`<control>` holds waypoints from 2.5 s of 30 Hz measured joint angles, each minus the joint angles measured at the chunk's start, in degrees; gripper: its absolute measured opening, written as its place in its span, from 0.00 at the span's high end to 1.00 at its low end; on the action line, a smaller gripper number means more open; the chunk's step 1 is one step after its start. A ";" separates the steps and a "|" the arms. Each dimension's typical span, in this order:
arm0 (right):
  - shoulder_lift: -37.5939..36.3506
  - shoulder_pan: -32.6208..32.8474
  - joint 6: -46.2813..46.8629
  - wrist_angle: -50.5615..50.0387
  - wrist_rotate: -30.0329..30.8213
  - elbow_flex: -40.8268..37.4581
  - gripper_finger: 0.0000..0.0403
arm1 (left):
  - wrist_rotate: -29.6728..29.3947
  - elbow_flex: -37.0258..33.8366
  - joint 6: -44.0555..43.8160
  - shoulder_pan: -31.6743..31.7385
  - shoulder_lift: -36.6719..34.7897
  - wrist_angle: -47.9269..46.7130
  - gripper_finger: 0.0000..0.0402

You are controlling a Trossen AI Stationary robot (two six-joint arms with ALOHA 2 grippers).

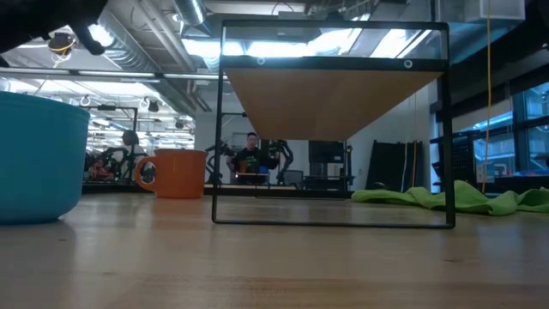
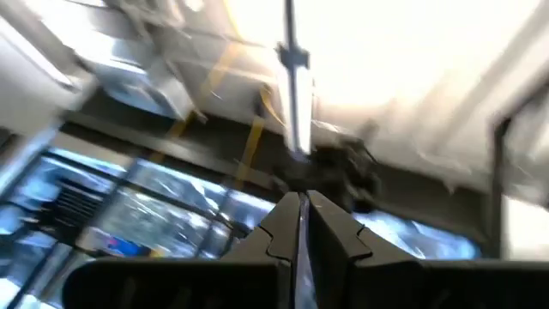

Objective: Stack small to large cups/mugs on shelf
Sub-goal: Put the orange mug on the shelf

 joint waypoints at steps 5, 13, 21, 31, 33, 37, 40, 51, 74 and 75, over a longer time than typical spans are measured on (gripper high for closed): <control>0.00 0.00 3.19 -0.03 0.01 0.00 0.67 | 0.64 1.57 -5.05 0.00 -0.02 4.63 0.99; 0.00 0.00 4.42 -0.04 0.00 0.00 0.67 | 5.20 25.27 1.82 0.06 8.05 -47.50 0.99; 0.00 -0.39 4.51 -0.07 0.02 0.00 0.67 | -0.96 52.91 9.73 6.41 32.27 -95.26 0.99; -0.02 -0.39 7.71 -0.30 0.00 0.00 0.67 | 20.30 61.69 14.31 36.01 55.39 -100.05 1.00; -0.02 -0.37 9.23 -1.07 0.02 0.00 0.67 | 27.13 64.40 15.70 42.28 59.72 -99.77 1.00; -0.02 -0.37 11.80 -4.51 0.02 -0.02 0.67 | 37.45 69.93 20.49 52.20 68.64 -103.76 0.98; -0.02 -0.37 12.22 -7.52 -0.02 -0.02 0.67 | 36.67 74.44 24.62 54.63 74.67 -106.73 0.96; -0.02 -0.33 13.49 -12.03 -1.01 -0.04 0.67 | 27.86 77.22 32.39 51.79 84.83 -109.16 0.76; -0.04 -0.31 15.28 -13.90 -2.10 -0.04 0.67 | 25.42 77.15 51.75 49.62 95.54 -104.85 0.67; -0.04 -0.31 15.48 -13.92 -2.10 -0.04 0.67 | 25.42 77.15 52.95 49.60 95.77 -104.50 0.67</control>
